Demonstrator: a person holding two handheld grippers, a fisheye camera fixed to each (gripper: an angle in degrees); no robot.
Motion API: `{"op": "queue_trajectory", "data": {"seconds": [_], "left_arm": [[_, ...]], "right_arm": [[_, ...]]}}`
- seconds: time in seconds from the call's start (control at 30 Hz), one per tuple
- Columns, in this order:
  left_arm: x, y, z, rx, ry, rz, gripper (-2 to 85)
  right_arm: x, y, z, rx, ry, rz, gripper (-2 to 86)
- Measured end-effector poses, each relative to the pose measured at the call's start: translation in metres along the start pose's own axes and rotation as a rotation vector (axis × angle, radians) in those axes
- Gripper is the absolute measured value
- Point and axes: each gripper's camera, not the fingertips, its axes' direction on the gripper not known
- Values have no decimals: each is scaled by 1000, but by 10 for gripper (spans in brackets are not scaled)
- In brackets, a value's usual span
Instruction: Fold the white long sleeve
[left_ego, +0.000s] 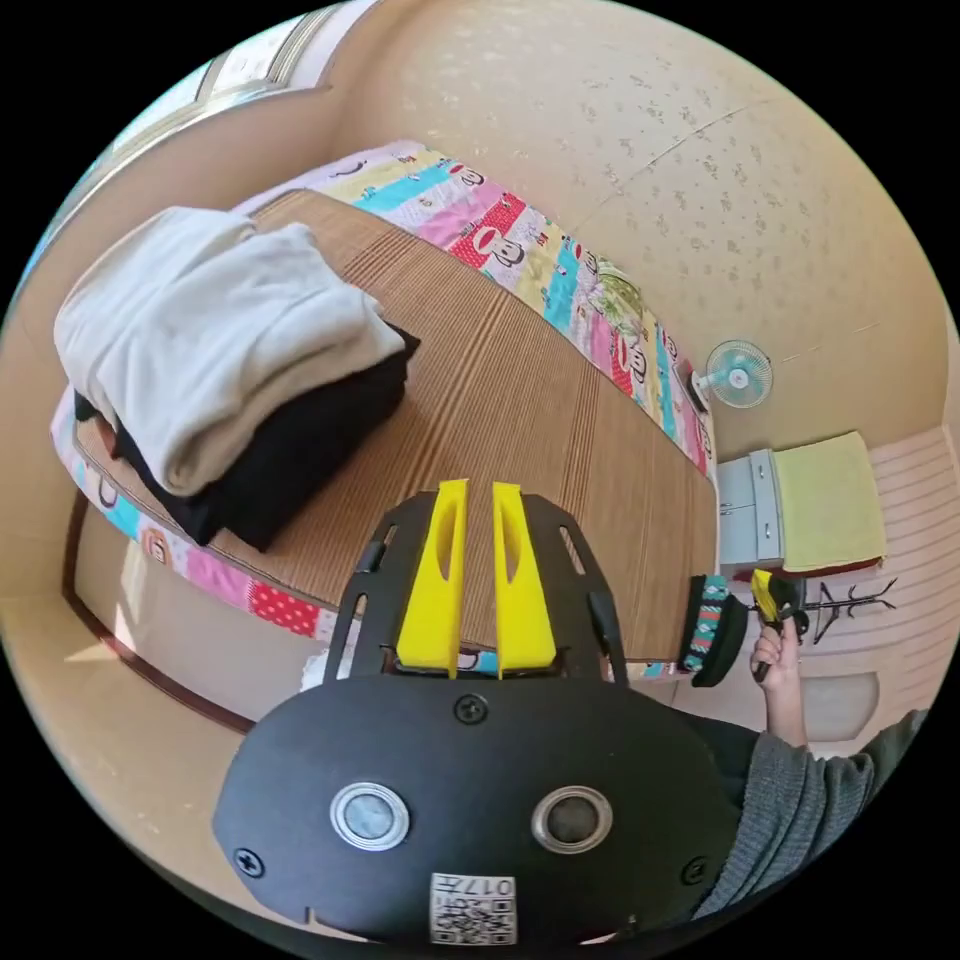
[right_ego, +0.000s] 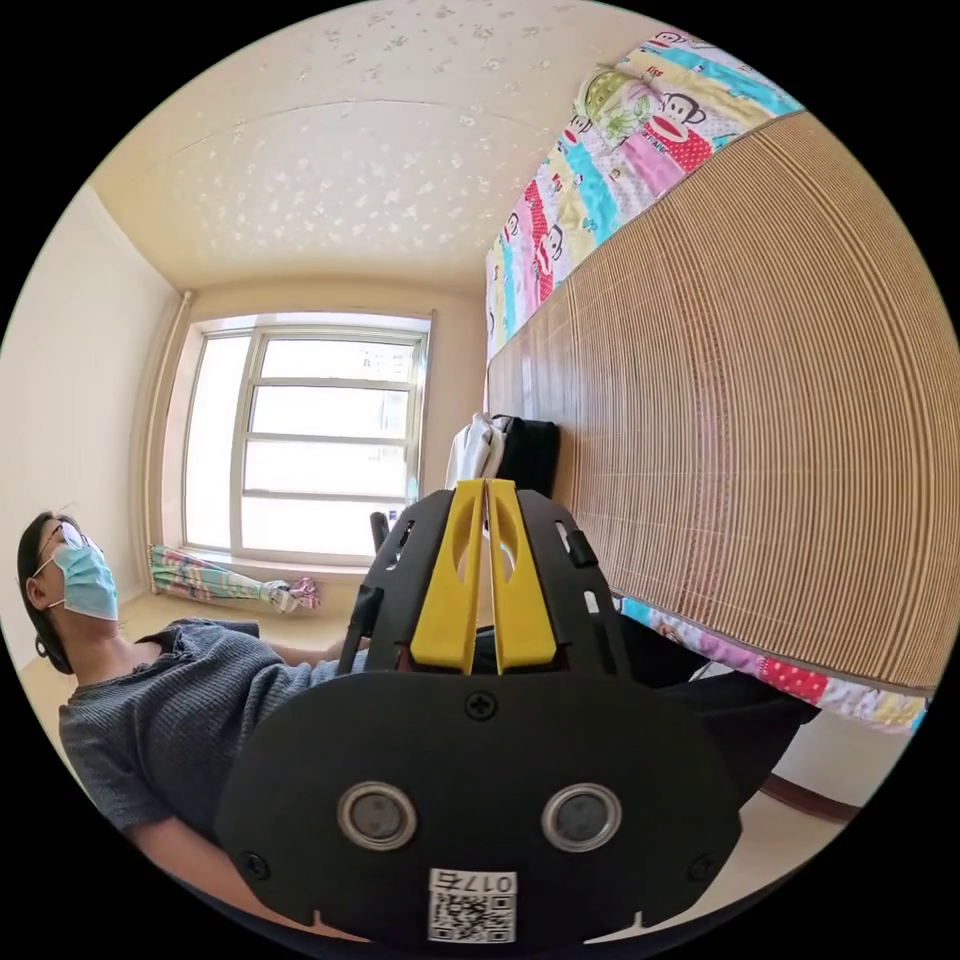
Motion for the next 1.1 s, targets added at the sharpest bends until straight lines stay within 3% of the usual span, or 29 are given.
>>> {"op": "queue_trajectory", "data": {"seconds": [0.2,0.27,0.37,0.5,0.6,0.7,0.8,0.97,1.1], "left_arm": [[-41,-98,-31,-16,-229,152,126],[-58,-124,-13,-93,-333,195,136],[-90,-130,23,-239,-371,201,116],[-127,-118,13,-235,-302,187,68],[-162,-114,-24,-259,-48,129,33],[-177,-97,-94,-154,210,294,28],[-187,-67,-191,62,585,446,27],[-148,14,-338,424,1074,982,17],[-101,59,-377,535,1512,1353,14]], "right_arm": [[5,43,70,35,-11,42,5],[12,61,77,71,-14,66,5],[22,92,78,132,-23,103,5],[29,141,55,234,3,130,5],[34,176,36,301,56,136,5],[45,201,27,334,59,112,6],[52,212,29,331,39,39,10],[43,190,48,211,-47,-175,33],[-4,164,73,53,-109,-446,80]]}}
